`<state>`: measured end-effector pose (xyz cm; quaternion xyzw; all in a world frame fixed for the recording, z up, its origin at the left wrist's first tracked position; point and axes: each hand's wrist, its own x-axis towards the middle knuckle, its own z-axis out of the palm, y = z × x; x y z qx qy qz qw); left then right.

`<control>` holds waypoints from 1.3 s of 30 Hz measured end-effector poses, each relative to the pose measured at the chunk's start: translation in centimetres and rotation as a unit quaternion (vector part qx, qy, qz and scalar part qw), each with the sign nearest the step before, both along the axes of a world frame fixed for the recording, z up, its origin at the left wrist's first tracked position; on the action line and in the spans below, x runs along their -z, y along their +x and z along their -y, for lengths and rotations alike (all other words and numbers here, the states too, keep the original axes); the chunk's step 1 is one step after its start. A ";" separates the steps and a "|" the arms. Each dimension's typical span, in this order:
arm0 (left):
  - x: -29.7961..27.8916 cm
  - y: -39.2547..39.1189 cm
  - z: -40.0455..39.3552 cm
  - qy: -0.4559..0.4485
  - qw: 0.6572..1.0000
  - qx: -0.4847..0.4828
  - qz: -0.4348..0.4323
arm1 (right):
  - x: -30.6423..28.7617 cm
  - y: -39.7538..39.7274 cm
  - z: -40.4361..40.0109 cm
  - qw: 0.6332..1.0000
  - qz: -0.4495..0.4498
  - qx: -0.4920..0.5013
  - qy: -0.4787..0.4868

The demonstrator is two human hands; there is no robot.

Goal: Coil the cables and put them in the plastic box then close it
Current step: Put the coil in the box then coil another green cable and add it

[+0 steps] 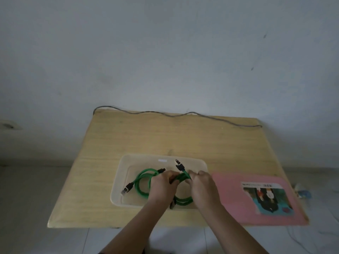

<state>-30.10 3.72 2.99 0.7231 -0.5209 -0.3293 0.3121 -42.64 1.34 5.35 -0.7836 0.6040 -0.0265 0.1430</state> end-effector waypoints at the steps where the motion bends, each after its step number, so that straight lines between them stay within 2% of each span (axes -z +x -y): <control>1: 0.0 0.1 0.3 -0.002 1.000 -0.007 0.000 | 0.1 0.1 0.3 1.000 0.002 0.002 -0.002; 5: 0.2 0.7 0.9 -0.021 0.999 -0.028 -0.006 | 0.7 0.3 0.7 0.999 0.042 -0.003 0.010; 10: 0.6 1.7 1.4 0.007 1.000 -0.022 -0.012 | 0.7 0.0 0.2 0.995 0.104 -0.010 -0.003; 18: 1.3 1.4 1.5 0.037 0.998 0.002 0.047 | 1.1 1.0 0.6 0.999 0.027 0.044 0.003; 27: 1.8 1.6 1.4 0.026 0.996 0.030 0.082 | 1.6 0.8 0.3 0.999 0.004 0.023 -0.029; 32: 1.2 1.6 0.9 -0.028 0.996 0.018 0.086 | 1.9 0.0 -0.3 0.999 0.032 -0.021 -0.023; 39: 0.1 1.4 -0.9 -0.067 0.990 0.018 0.124 | 1.4 -0.1 -2.3 0.990 0.093 -0.033 -0.098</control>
